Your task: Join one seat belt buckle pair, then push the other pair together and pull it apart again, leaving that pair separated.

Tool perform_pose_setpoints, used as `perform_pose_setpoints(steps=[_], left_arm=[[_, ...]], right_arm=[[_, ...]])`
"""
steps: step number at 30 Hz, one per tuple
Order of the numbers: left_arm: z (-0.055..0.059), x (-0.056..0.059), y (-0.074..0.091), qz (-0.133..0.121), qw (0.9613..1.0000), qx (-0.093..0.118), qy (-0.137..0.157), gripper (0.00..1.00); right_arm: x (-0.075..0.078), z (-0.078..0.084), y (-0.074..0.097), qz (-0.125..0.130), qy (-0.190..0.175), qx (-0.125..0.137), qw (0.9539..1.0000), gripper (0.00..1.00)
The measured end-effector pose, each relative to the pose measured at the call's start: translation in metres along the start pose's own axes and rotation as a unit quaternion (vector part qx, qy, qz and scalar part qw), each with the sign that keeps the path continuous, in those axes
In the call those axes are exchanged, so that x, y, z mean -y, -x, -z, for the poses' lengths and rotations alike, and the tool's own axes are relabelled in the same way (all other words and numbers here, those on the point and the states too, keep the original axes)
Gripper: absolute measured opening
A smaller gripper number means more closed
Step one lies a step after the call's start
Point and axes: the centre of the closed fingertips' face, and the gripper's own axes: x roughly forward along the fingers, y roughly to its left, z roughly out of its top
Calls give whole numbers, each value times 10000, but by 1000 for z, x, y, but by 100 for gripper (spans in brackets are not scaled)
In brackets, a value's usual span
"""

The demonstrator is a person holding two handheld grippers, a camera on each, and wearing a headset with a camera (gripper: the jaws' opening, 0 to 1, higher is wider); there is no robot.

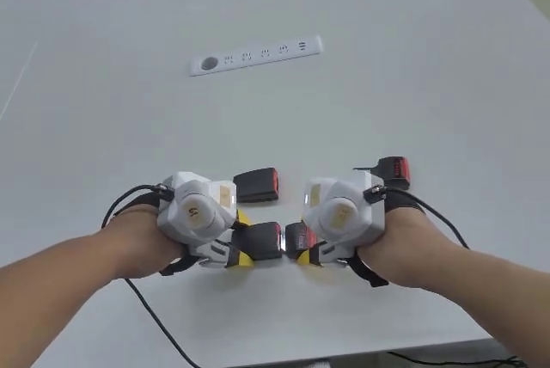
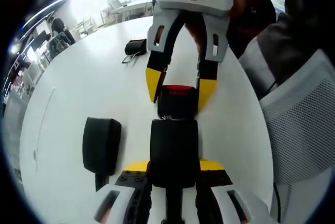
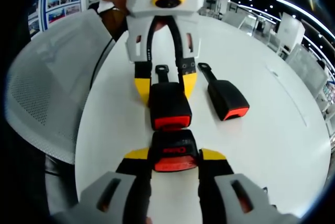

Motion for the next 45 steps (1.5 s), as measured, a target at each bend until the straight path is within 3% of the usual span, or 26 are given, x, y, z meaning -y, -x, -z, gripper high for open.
perform_pose_setpoints(steps=[27, 37, 40, 45], left_arm=[[0, 1, -2, -26, 9998, 178, 94, 34], [-1, 1, -2, -107, 9999, -11, 50, 34], [0, 1, 0, -117, 9999, -66, -102, 34], [-17, -6, 16, -334, 9988, 327, 150, 38]], right_arm=[[3, 5, 5, -72, 29, 199, 9998, 34], [3, 6, 5, -61, 118, 151, 9998, 35], [3, 5, 7, -47, 161, 122, 9998, 35], [7, -1, 18, -29, 44, 219, 9997, 36]])
